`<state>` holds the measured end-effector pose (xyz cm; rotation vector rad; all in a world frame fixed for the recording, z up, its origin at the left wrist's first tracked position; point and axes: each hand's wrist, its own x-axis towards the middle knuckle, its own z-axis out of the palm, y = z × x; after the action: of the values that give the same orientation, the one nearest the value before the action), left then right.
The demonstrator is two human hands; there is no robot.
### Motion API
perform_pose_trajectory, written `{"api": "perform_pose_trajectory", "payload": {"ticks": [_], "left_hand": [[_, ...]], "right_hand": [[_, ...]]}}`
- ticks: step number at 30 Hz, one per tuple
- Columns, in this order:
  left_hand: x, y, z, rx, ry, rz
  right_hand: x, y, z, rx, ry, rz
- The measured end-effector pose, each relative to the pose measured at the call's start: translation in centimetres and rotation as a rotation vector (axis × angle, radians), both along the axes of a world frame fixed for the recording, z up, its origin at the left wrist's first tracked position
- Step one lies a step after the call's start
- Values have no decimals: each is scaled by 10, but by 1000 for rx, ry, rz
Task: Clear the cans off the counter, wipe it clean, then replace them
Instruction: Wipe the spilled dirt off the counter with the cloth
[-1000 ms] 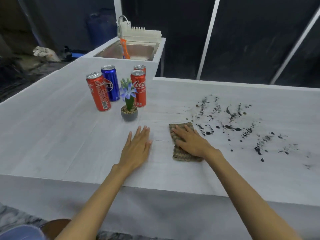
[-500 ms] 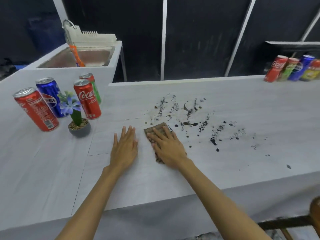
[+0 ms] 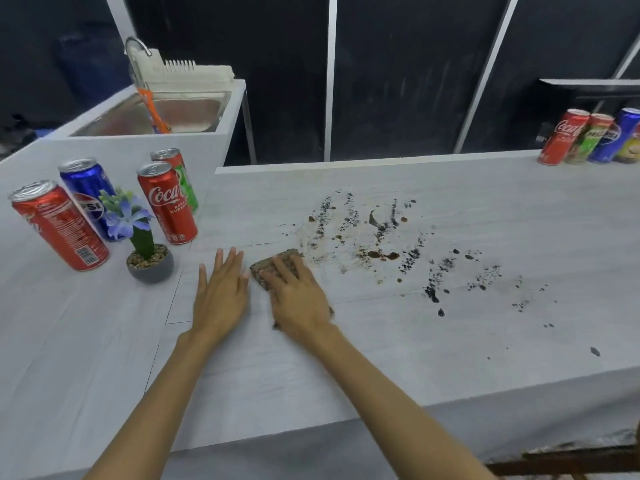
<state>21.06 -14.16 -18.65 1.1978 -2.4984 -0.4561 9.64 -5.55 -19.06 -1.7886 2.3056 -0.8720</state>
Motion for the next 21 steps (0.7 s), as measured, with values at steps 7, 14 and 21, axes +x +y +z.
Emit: {"api": "perform_pose_trajectory", "payload": {"ticks": [7, 14, 21], "left_hand": [[-7, -1, -6, 63, 14, -28], [-5, -18, 4, 68, 38, -41], [-6, -37, -4, 11, 23, -18]], "right_hand": [[-53, -3, -4, 86, -20, -21], [-113, -5, 25, -62, -232, -321], [-4, -42, 2, -1, 8, -33]]}}
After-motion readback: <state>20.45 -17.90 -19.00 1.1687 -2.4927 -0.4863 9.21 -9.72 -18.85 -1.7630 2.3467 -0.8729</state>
